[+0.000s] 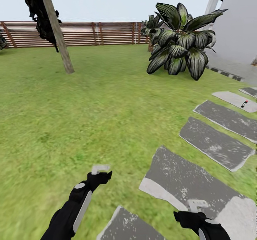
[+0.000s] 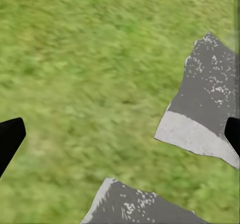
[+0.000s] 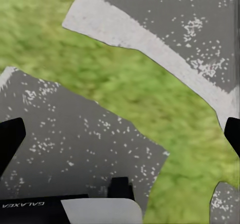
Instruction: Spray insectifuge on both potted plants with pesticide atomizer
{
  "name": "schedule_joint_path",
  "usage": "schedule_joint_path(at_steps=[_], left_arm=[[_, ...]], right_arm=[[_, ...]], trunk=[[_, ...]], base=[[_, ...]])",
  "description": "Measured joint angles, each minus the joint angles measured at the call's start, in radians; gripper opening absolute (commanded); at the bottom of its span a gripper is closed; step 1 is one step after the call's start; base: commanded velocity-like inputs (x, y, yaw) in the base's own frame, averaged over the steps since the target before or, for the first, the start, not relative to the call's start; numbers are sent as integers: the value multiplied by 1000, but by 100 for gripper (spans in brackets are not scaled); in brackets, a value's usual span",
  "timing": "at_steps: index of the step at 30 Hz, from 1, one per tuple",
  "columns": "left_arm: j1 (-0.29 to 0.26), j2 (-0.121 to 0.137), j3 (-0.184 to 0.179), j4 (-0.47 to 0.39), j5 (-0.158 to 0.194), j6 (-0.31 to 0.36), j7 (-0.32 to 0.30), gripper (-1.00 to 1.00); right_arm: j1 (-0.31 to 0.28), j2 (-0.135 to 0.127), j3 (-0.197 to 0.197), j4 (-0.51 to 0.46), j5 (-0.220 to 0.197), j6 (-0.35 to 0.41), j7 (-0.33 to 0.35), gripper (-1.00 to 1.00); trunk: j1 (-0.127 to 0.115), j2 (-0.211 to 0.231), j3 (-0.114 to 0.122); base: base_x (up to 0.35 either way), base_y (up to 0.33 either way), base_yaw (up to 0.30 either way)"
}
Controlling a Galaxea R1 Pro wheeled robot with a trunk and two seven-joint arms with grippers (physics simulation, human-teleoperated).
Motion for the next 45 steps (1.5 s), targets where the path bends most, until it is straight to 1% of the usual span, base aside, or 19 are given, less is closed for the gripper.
schedule_joint_path(at_steps=[30,45], left_arm=[[0,0,0,0,0,0,0,100],[0,0,0,0,0,0,0,100]], right_arm=[[0,0,0,0,0,0,0,100],[0,0,0,0,0,0,0,100]], trunk=[[0,0,0],[0,0,0]], base=[[340,0,-299],[340,109,-290]])
